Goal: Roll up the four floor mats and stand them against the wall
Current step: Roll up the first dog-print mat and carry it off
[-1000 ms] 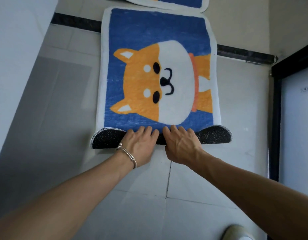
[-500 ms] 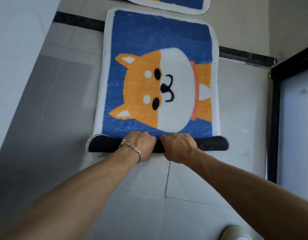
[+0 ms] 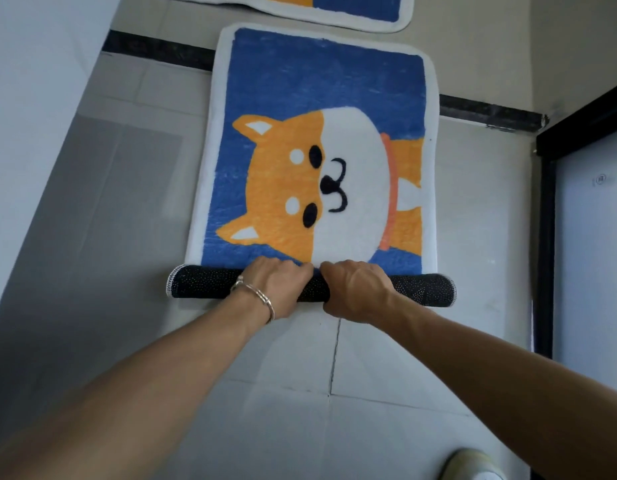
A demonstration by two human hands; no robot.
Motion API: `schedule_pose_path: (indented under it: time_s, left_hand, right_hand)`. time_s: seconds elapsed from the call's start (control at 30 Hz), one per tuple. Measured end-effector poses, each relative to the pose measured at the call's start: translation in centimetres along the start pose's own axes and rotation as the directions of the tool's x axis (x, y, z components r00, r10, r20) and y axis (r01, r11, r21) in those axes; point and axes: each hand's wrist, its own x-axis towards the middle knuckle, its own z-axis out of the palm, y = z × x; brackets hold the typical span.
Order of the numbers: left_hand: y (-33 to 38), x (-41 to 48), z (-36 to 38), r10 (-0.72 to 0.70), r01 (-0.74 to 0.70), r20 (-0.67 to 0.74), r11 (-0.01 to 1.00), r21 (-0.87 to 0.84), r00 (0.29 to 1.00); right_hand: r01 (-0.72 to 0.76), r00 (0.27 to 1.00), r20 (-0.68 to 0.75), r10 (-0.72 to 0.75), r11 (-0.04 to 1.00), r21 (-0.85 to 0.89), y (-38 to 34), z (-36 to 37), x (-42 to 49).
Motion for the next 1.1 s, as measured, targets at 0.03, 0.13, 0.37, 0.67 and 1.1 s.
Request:
schedule_pose_path:
  time_s: [0.03,0.13,0.37,0.67,1.1]
  left_hand:
    - [-0.2,0.4,-0.7,0.010,-0.008,0.046,0.999,-0.032,0.999]
    - [-0.7,1.0,-1.6,0.012,-0.008,0.046,0.997,-0.072,0.999]
    - [0.1,-0.2,0.4,0.115,-0.102,-0.178,0.992,0.080,0.977]
    - [0.3,0.4,-0.3,0.074,-0.073,-0.106,0.997,0.007,0.992]
    - [0.5,0.3,-0.3,0.045,-0.047,-0.090,0.999,-0.016,0.995]
  right_hand:
    - [0.009,0.996,-0.084,-0.012,0.999,-0.034,0.0,0.5,-0.3]
    - [0.018,0.982,-0.187,-0.035,0.996,-0.092,0.4,1.0,-0.6]
    - [-0.004,0.999,0.040,0.000,0.994,0.109,1.3,0.2,-0.4]
    - [-0.020,0.999,-0.032,0.020,1.000,-0.007,2.0,0.8,-0.9]
    - [0.034,0.999,-0.018,-0.035,0.999,-0.017,3.4,0.2,-0.9]
